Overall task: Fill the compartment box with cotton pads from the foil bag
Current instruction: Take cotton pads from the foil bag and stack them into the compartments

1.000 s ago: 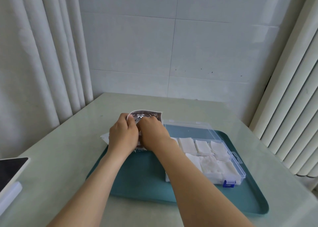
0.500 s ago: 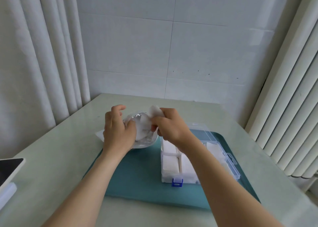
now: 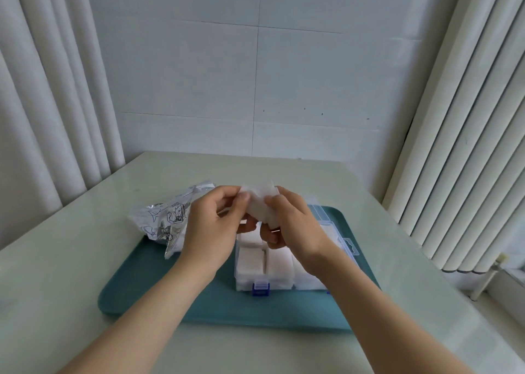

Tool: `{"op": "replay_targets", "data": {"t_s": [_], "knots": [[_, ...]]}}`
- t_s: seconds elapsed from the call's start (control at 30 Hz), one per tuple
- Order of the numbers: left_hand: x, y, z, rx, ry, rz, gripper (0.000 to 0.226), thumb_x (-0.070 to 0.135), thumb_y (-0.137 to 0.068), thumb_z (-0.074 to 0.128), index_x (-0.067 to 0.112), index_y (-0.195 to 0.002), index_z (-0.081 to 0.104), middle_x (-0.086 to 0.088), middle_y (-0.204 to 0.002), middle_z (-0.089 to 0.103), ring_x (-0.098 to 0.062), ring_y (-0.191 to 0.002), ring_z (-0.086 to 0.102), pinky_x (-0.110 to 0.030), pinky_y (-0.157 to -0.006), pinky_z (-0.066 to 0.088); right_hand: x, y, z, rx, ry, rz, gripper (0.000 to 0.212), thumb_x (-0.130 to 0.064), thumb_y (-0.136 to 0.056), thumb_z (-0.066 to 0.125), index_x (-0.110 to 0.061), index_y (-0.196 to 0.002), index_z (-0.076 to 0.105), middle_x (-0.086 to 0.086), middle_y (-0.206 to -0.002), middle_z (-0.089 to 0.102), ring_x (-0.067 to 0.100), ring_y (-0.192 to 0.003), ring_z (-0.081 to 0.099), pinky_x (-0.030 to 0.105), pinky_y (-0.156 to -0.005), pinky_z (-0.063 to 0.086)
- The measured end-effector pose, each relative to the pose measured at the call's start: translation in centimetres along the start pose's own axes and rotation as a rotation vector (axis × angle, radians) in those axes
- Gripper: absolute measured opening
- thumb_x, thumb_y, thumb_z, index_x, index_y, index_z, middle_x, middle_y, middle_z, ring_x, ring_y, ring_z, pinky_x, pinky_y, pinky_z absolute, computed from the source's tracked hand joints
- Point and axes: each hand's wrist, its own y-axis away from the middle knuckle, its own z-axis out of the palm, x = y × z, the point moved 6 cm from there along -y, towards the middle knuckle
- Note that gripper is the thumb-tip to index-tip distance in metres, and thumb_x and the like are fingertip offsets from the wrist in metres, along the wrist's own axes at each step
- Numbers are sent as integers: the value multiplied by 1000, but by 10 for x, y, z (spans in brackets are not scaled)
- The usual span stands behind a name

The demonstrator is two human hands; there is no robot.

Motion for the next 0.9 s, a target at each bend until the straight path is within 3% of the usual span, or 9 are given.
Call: {"op": "replay_targets", "data": {"t_s": [0.13, 0.23, 0.4, 0.57, 0.7, 0.8, 0.9], "knots": [[-9, -1, -5, 39, 55, -112, 10, 12, -104, 66, 10, -108, 75, -9, -95, 82, -26, -83, 81, -33, -74, 66, 5, -2, -15, 171, 23, -27, 26, -21, -108, 43, 4, -109, 49, 14, -84, 54, 25, -56, 52, 31, -47, 37], [-14, -1, -9, 72, 55, -144, 11, 13, -102, 69, 13, -110, 75, -7, -94, 82, -25, -82, 81, -32, -72, 66, 1, -2, -24, 275, 83, -149, 23, -25, -109, 53, -7, -103, 65, -1, -80, 62, 21, -51, 56, 27, -48, 40], [-16, -2, -7, -25, 61, -168, 18, 13, -107, 61, 12, -117, 76, -7, -100, 82, -25, -90, 81, -32, -78, 66, -1, -2, -21, 217, 48, -230, 10, -17, -100, 72, -17, -110, 74, 1, -82, 72, 19, -50, 52, 24, -52, 46], [-9, 3, 2, -135, 109, -190, 35, 6, -113, 45, 18, -107, 77, -8, -99, 81, -26, -94, 80, -38, -84, 66, 5, -3, -12, 226, 232, -255, 13, -19, -103, 66, -21, -104, 79, -2, -81, 75, 14, -53, 60, 31, -58, 53], [-8, 3, 3, -138, 222, -262, 32, 11, -112, 46, 9, -105, 77, -11, -95, 81, -31, -93, 80, -43, -86, 65, 7, -3, -17, 309, 318, -259, 16, -22, -102, 68, -29, -109, 81, -5, -101, 67, 14, -56, 64, 31, -66, 57], [-8, 3, 1, -143, 223, -246, 26, 11, -111, 50, -1, -111, 73, -17, -99, 80, -32, -93, 80, -33, -81, 65, 9, -4, -17, 319, 367, -249, 20, -25, -101, 69, -35, -116, 78, -6, -103, 63, 21, -66, 67, 31, -70, 56], [-7, 6, -1, -116, 158, -218, 20, 6, -110, 53, 10, -122, 68, -8, -96, 82, -25, -90, 81, -20, -75, 62, 7, -2, -23, 369, 403, -223, 21, -26, -98, 74, -31, -119, 75, -6, -97, 66, 15, -59, 70, 23, -64, 54]]}}
